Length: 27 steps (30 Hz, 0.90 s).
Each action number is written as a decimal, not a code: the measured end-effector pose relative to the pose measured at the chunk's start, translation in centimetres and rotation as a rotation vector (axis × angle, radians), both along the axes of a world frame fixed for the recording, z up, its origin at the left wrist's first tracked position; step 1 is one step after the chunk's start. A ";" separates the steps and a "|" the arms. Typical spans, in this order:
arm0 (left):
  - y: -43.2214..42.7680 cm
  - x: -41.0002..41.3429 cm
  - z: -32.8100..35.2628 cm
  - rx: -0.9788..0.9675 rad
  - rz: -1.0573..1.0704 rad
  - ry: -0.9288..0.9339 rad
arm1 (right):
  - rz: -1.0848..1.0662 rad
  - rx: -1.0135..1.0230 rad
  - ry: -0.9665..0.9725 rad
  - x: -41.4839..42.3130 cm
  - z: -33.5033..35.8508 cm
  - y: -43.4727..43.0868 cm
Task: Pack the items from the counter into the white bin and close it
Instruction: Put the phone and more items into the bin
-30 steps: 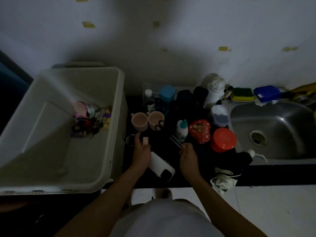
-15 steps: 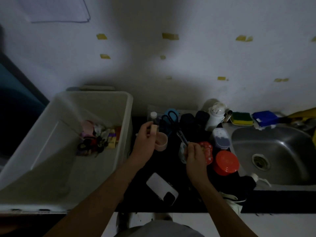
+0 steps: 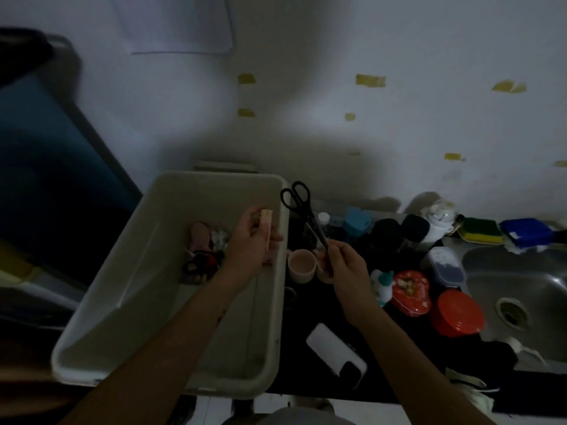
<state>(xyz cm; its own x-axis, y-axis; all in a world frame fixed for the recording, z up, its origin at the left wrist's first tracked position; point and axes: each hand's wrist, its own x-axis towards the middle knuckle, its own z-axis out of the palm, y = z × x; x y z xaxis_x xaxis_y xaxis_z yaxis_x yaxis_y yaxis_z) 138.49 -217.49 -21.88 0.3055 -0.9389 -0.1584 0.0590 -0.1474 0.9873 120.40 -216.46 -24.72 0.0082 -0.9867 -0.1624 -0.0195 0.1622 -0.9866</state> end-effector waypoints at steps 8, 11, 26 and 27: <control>-0.3 6.8 0.0 -0.022 0.031 -0.012 | 0.079 0.091 -0.133 6.9 2.7 -0.9; -0.6 9.3 -1.1 0.033 0.053 -0.009 | 0.097 0.207 -0.271 9.6 3.4 -1.1; -1.9 17.0 -10.9 0.367 0.089 0.119 | -0.140 0.609 -0.296 21.6 -4.4 -1.2; -2.1 17.1 -11.3 0.380 0.092 0.097 | -0.143 0.611 -0.275 22.0 -4.9 -1.3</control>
